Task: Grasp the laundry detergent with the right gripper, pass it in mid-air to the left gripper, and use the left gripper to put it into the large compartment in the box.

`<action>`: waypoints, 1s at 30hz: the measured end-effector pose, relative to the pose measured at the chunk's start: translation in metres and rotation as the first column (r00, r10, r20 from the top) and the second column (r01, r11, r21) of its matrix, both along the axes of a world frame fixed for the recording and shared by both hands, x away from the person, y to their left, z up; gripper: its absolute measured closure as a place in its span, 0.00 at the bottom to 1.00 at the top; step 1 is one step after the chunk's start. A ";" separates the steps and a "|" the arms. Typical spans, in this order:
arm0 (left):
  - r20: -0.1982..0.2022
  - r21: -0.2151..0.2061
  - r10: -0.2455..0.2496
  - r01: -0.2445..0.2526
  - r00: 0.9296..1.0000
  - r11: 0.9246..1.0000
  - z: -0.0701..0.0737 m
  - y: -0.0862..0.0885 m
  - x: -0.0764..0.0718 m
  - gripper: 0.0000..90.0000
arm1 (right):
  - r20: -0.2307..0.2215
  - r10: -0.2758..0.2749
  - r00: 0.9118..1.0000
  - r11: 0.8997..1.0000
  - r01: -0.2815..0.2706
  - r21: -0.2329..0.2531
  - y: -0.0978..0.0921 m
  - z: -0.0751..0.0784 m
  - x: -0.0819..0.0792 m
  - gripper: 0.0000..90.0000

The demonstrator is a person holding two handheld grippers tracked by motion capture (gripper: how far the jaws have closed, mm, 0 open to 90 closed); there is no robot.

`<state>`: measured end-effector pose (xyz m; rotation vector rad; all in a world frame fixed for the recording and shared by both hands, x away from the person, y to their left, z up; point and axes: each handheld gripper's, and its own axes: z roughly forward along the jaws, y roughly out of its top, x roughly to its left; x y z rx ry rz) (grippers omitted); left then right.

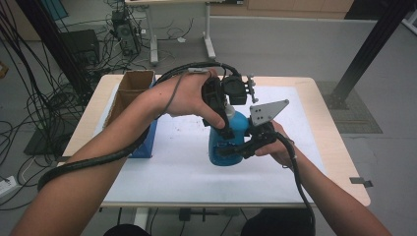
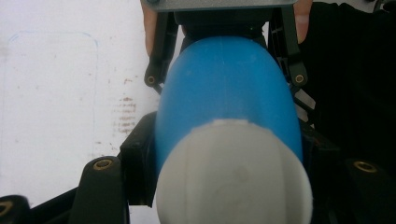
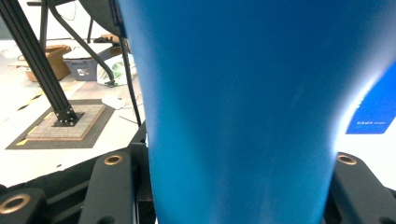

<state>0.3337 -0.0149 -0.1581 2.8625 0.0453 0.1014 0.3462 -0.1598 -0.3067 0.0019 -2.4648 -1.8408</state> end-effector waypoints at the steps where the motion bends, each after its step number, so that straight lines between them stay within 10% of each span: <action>1: -0.001 0.000 0.002 -0.002 1.000 1.000 0.000 0.000 0.000 0.42 | 0.000 0.001 1.000 1.000 -0.001 0.000 0.000 0.000 0.000 0.49; 30: -0.003 0.016 0.010 -0.010 1.000 1.000 0.000 -0.001 -0.002 0.42 | -0.002 0.008 1.000 1.000 -0.008 -0.003 0.001 0.000 -0.001 0.49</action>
